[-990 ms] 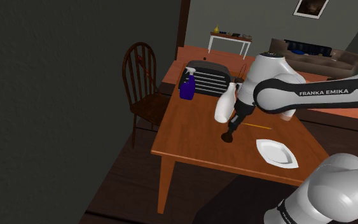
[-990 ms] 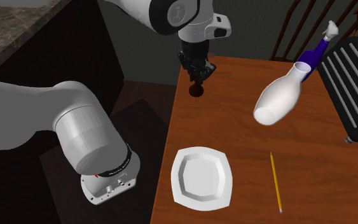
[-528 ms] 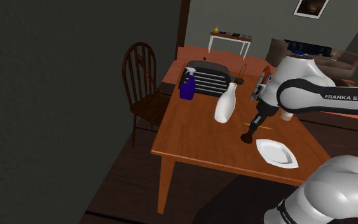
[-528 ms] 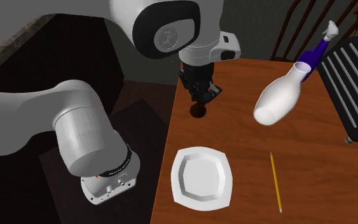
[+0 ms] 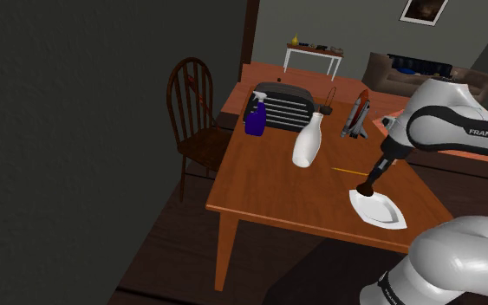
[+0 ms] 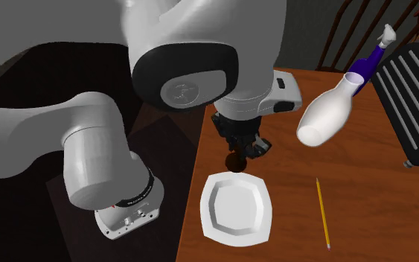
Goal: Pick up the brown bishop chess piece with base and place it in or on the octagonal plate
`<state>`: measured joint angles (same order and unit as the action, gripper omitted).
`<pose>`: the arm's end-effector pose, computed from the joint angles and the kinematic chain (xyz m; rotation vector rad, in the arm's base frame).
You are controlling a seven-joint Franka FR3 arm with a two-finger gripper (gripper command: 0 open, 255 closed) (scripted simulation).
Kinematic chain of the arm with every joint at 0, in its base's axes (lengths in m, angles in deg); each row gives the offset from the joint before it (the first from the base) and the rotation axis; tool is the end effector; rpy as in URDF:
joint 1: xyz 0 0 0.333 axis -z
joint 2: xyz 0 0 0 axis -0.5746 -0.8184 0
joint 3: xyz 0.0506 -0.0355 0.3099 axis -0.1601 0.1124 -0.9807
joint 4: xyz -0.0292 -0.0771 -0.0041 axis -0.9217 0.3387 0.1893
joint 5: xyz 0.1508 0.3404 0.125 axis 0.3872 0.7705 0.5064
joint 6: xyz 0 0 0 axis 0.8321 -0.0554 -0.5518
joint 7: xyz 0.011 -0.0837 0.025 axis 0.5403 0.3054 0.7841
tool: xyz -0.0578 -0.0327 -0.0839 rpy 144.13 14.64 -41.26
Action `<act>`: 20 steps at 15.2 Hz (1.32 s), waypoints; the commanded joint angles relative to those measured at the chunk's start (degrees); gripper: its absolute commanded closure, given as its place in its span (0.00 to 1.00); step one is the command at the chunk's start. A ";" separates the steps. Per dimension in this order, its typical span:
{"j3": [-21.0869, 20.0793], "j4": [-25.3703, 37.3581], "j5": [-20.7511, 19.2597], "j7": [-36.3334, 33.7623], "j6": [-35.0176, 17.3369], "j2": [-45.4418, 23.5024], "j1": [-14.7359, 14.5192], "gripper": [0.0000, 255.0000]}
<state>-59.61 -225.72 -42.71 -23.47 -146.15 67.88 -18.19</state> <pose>0.2295 -0.1561 0.4343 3.0655 0.1876 0.1186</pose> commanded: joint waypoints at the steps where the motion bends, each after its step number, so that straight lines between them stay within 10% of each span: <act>1: 2.94 -0.14 -2.39 3.59 1.28 1.71 2.59 1.00; 6: 10.03 2.07 -7.56 11.52 2.42 1.60 7.41 1.00; 20: 15.00 -6.25 -12.82 11.00 -10.69 -3.51 9.46 1.00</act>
<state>-45.01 -231.37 -55.06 -12.42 -155.70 64.89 -8.91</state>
